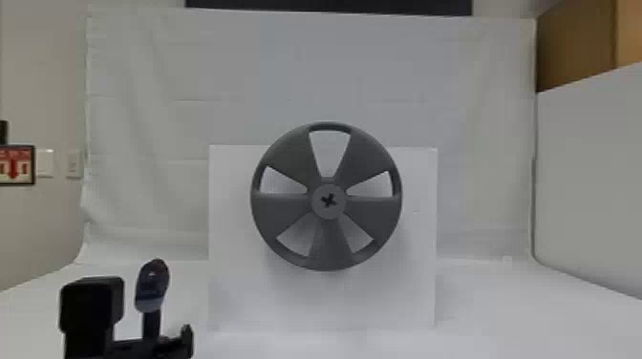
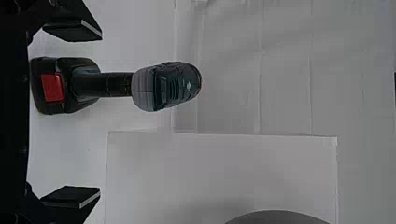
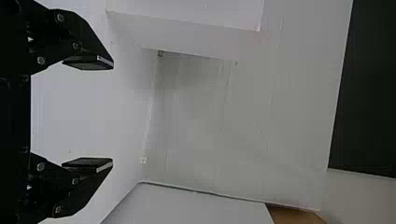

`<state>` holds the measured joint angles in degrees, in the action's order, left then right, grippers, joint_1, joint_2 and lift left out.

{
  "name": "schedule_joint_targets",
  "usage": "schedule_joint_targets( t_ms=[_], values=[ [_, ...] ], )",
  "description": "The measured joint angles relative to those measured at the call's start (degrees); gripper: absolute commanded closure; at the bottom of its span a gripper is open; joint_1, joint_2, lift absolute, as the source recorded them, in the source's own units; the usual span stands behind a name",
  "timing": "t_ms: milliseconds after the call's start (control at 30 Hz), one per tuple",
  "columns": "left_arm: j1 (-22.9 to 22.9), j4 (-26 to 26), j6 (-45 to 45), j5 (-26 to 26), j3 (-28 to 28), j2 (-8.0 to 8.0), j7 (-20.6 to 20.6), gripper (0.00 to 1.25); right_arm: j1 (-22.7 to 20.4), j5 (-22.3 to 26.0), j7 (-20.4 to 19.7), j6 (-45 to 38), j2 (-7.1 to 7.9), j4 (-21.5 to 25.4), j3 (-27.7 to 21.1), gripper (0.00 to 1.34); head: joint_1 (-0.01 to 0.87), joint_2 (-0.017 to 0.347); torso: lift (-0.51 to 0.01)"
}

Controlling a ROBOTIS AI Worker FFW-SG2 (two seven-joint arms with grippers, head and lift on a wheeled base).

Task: Grasp the drill and bring into the middle of wheel

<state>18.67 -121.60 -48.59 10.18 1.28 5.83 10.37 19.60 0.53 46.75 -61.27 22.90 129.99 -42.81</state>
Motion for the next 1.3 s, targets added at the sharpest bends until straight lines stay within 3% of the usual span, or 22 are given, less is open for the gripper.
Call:
schedule_joint_targets(
  t_ms=[1300],
  values=[
    [7.6, 15.3, 7.5, -2.5, 1.9, -0.96, 6.6, 0.13, -0.5, 0.0, 0.0, -1.0, 0.97, -0.2, 1.2, 0.52, 0.0, 0.0, -0.406]
  ],
)
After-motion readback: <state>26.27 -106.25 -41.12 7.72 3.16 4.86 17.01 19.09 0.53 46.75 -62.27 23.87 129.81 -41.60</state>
